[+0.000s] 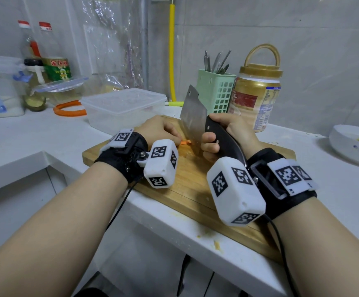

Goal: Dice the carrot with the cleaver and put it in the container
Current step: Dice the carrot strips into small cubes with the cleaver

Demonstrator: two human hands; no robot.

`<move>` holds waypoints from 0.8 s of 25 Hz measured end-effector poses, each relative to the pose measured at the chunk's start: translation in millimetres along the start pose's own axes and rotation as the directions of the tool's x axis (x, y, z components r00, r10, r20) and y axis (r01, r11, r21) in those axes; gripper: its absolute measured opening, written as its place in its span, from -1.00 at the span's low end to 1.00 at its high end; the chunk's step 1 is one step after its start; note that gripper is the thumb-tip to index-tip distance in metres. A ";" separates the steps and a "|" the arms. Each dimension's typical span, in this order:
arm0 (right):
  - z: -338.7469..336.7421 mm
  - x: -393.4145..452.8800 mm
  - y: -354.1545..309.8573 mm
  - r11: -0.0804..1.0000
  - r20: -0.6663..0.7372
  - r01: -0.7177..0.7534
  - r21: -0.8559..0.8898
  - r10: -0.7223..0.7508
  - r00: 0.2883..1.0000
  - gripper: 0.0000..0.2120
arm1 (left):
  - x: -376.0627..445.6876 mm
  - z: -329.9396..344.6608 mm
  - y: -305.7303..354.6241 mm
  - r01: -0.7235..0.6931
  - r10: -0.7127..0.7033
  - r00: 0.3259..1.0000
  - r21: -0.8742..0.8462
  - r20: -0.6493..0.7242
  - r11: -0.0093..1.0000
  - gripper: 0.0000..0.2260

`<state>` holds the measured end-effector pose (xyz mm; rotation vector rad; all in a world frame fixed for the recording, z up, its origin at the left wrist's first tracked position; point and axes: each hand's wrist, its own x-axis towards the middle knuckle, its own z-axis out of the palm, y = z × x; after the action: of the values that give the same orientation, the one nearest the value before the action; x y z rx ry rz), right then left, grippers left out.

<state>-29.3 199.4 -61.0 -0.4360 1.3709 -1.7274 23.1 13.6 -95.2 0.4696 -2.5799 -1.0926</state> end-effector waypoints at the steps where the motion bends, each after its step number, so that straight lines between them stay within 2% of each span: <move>1: 0.7 0.8 0.5 1.000 -0.002 -0.006 -0.015 0.006 1.000 -0.76 | 0.3 0.0 -0.6 -0.001 0.001 1.000 -0.002 -0.001 1.000 -0.93; 9: 1.4 3.2 -0.3 0.989 -0.022 -0.041 -0.142 0.038 0.999 -0.78 | 1.5 0.0 -2.9 -0.008 0.008 1.000 -0.004 0.012 1.000 -0.95; 14: 3.1 6.2 -5.3 0.992 -0.023 -0.091 -0.088 0.090 0.996 -0.80 | 1.8 1.0 0.8 -0.034 0.035 0.999 -0.020 0.032 0.999 -0.92; 20: 5.8 9.3 1.9 0.989 -0.034 -0.035 -0.147 0.030 0.999 -0.81 | 0.7 1.6 0.6 -0.044 0.045 0.999 -0.027 0.018 0.999 -0.93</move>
<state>-29.7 188.4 -62.9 -0.4674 1.5262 -1.6192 21.8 14.8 -95.7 0.3958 -2.5759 -1.1197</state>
